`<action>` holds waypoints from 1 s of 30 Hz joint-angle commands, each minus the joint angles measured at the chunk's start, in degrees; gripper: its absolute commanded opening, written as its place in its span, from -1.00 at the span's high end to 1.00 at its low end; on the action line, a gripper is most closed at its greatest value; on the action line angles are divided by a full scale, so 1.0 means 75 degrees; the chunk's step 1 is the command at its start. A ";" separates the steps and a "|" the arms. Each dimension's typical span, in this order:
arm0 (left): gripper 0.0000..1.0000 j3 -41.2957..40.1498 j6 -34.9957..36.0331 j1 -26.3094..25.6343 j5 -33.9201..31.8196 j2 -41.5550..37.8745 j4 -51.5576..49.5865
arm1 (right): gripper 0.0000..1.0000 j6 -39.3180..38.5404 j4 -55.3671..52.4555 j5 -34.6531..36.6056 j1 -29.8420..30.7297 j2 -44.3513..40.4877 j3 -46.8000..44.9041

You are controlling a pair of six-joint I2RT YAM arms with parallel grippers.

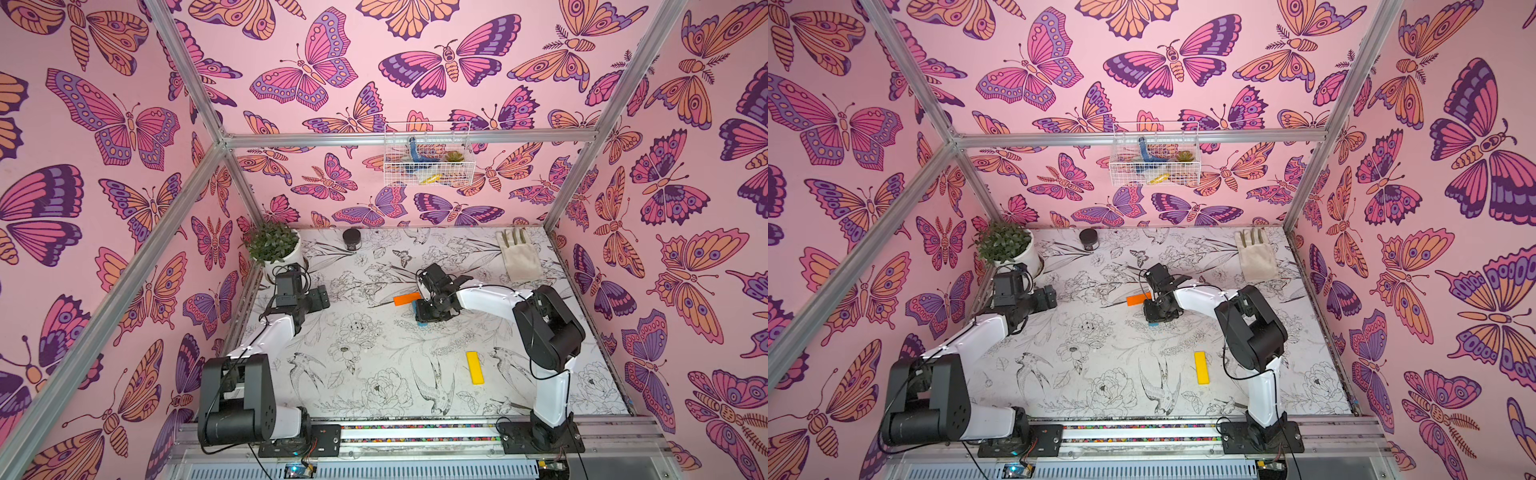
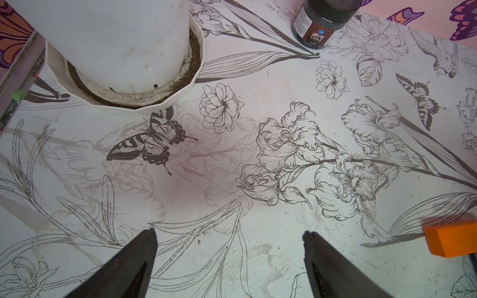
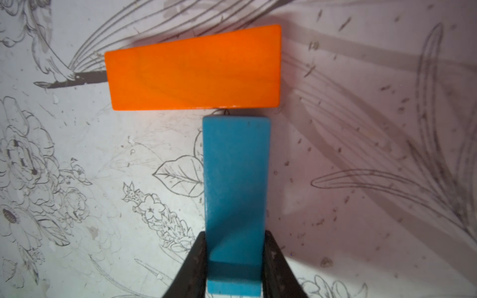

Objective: Assemble the number 7 with building blocks
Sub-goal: Assemble the building block at the center of the board.

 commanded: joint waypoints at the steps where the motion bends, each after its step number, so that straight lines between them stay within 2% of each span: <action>1: -0.88 -0.0087 0.0063 -0.0041 -0.0075 -0.0039 0.0082 | 0.80 0.0086 -0.0333 0.0764 -0.0008 0.0006 -0.0303; 9: -0.88 -0.0083 0.0067 -0.0040 -0.0087 -0.0030 0.0083 | 0.80 0.0094 -0.0271 0.0800 -0.0143 -0.0242 -0.0535; 30: -0.88 -0.0083 0.0098 -0.0040 -0.0087 -0.0002 0.0071 | 0.65 0.0416 0.0411 -0.0059 -0.0140 -0.0258 -0.0699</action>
